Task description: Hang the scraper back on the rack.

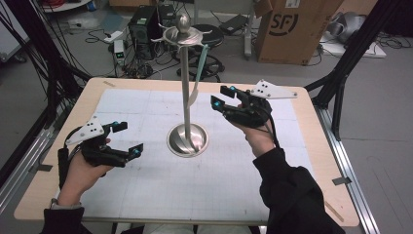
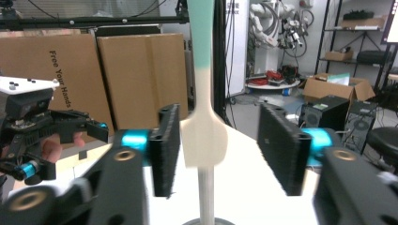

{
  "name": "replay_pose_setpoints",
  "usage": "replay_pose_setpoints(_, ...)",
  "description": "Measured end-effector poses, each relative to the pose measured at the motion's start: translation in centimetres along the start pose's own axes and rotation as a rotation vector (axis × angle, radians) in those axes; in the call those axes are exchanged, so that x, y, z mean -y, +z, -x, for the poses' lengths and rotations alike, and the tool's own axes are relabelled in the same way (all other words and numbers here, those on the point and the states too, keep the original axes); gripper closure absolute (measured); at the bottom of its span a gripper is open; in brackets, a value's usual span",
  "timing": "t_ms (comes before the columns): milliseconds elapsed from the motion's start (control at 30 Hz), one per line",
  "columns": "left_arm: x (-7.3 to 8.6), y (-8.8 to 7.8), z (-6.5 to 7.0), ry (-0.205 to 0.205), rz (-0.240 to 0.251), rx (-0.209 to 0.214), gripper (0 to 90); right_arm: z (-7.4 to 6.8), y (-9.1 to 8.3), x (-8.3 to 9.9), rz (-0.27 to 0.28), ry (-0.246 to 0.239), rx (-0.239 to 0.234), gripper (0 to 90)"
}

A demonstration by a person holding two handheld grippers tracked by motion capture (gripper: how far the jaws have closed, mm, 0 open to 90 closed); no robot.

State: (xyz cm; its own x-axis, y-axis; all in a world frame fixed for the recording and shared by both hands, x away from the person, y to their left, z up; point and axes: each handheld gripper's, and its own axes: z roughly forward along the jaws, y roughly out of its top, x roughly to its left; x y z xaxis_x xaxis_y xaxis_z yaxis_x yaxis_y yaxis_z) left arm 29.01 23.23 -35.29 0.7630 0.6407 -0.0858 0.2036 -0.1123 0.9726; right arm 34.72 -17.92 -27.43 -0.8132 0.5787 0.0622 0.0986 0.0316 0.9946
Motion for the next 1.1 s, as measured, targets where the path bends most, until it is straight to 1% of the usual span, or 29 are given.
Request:
replay_pose_setpoints(67, 0.0, 0.0, 0.1, -0.007, 0.005, 0.006, 1.7, 0.1, -0.3, 0.5, -0.005, 0.004, -0.006, 40.6)
replay_pose_setpoints(133, 0.0, 0.0, 0.1, -0.012, 0.012, 0.016, 1.7, 0.2, -0.7, 1.3, -0.025, 0.001, -0.007, 34.6)
replay_pose_setpoints(233, 0.0, 0.1, 0.1, -0.019, 0.018, 0.024, 1.7, 0.5, -1.3, 2.8, -0.076, -0.003, -0.01, 24.3)
replay_pose_setpoints(267, 0.0, 0.2, 0.1, -0.017, 0.019, 0.025, 1.7, 0.6, -1.4, 3.3, -0.086, -0.002, -0.01, 19.0)
replay_pose_setpoints(300, 0.0, 0.2, 0.1, -0.018, 0.017, 0.026, 1.7, 0.7, -1.6, 3.7, -0.098, 0.005, -0.006, 14.5)
replay_pose_setpoints(367, 0.1, 0.3, 0.2, -0.02, 0.014, 0.024, 1.7, 1.0, -2.0, 4.7, -0.132, 0.03, -0.002, 9.2)
replay_pose_setpoints(400, 0.1, 0.4, 0.1, -0.016, 0.013, 0.027, 1.7, 1.2, -2.3, 5.2, -0.14, 0.035, 0.008, 7.9)
replay_pose_setpoints(433, 0.1, 0.4, 0.1, -0.017, 0.011, 0.028, 1.7, 1.3, -2.5, 5.6, -0.144, 0.036, 0.022, 3.0)
replay_pose_setpoints(467, 0.2, 0.5, 0.2, -0.02, 0.011, 0.028, 1.7, 1.5, -2.7, 6.0, -0.152, 0.05, 0.037, 0.8)
replay_pose_setpoints(500, 0.2, 0.6, 0.2, -0.019, 0.01, 0.028, 1.7, 1.8, -3.0, 6.4, -0.16, 0.068, 0.035, 0.7)
replay_pose_setpoints(533, 0.2, 0.6, 0.2, -0.02, 0.01, 0.031, 1.7, 2.0, -3.3, 6.7, -0.164, 0.075, 0.038, 0.7)
replay_pose_setpoints(600, 0.2, 0.7, 0.2, -0.019, 0.009, 0.031, 1.7, 2.2, -3.9, 7.4, -0.162, 0.067, 0.059, 0.7)
replay_pose_setpoints(700, 0.3, 0.9, 0.2, -0.023, 0.009, 0.034, 1.7, 2.6, -4.9, 8.3, -0.155, 0.072, 0.074, 0.7)
replay_pose_setpoints(867, 0.1, 1.2, 0.4, -0.017, 0.012, 0.044, 1.7, 3.2, -6.3, 9.9, -0.175, 0.067, 0.104, 0.7)
replay_pose_setpoints(933, 0.2, 1.3, 0.4, -0.017, 0.007, 0.045, 1.7, 3.4, -6.9, 10.5, -0.171, 0.067, 0.107, 0.8)
replay_pose_setpoints(1000, 0.2, 1.5, 0.4, -0.017, 0.001, 0.045, 1.7, 3.8, -7.6, 11.1, -0.182, 0.081, 0.108, 0.7)
replay_pose_setpoints(1067, 0.3, 1.6, 0.3, -0.018, -0.001, 0.045, 1.7, 4.0, -8.2, 11.6, -0.187, 0.075, 0.116, 0.8)
replay_pose_setpoints(1100, 0.3, 1.6, 0.3, -0.02, -0.003, 0.048, 1.7, 4.2, -8.5, 11.8, -0.186, 0.08, 0.118, 0.8)
